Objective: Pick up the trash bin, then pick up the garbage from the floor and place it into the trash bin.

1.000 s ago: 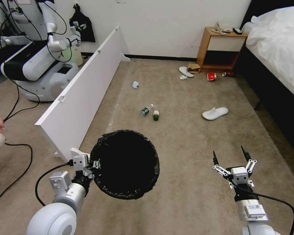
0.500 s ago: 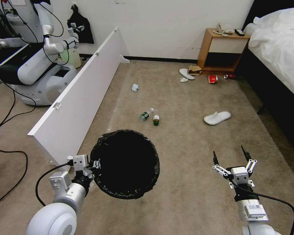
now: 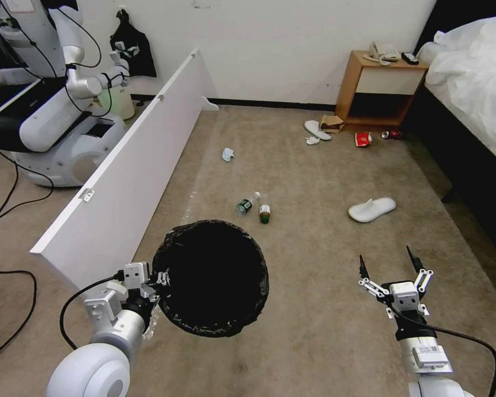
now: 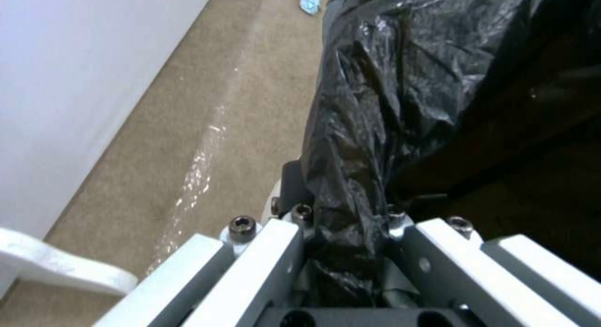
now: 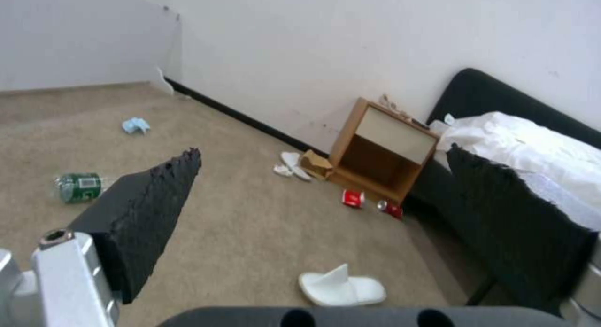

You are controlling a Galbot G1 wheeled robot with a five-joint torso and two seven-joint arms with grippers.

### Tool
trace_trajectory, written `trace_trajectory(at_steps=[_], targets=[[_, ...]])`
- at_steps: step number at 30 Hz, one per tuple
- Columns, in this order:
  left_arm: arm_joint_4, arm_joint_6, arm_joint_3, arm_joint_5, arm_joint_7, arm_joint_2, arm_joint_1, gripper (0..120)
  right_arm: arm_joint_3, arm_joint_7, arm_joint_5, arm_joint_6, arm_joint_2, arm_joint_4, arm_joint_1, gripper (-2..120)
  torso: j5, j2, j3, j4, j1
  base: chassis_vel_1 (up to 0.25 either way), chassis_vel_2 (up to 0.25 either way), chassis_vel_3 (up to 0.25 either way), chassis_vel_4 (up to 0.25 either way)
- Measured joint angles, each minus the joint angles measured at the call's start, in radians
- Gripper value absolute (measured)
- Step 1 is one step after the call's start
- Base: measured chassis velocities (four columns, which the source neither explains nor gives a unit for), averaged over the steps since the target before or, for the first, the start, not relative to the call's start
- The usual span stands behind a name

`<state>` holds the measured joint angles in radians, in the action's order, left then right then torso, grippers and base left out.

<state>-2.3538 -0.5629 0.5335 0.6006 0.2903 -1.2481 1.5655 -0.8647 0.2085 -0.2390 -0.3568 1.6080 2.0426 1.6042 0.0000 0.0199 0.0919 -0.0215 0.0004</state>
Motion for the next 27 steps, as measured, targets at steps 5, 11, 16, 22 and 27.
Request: trace_trajectory(at_steps=[5,11,16,22,27], targets=[[0.0,0.002,0.001,0.0,-0.001,0.001,0.0,2,0.0,0.0,0.0,0.0,0.0,-0.001,0.0,100,0.0001,0.0,0.0,0.0,0.0,-0.105,0.11,0.111,-0.106],[0.001,0.002,0.001,-0.002,-0.001,-0.001,0.0,2,0.0,0.0,0.0,-0.001,0.0,-0.001,0.0,100,-0.0001,0.0,0.0,0.0,0.0,-0.112,0.124,0.109,-0.127],[0.001,0.003,0.001,-0.004,-0.002,-0.002,0.001,2,0.0,0.0,0.0,-0.002,0.0,-0.001,0.0,100,-0.0002,0.0,0.0,-0.0002,0.0,-0.132,0.127,0.124,-0.117],[0.002,0.005,0.002,-0.005,-0.003,-0.002,0.003,2,0.001,0.002,0.0,-0.002,0.0,-0.001,0.0,100,0.0001,0.0,0.0,0.0,0.0,-0.112,0.108,0.111,-0.111],[0.002,0.006,0.003,-0.006,-0.004,-0.002,0.003,2,0.001,0.002,-0.001,-0.002,0.0,0.0,0.001,100,-0.0001,0.0,0.0,0.0,0.0,-0.102,0.112,0.109,-0.123]])
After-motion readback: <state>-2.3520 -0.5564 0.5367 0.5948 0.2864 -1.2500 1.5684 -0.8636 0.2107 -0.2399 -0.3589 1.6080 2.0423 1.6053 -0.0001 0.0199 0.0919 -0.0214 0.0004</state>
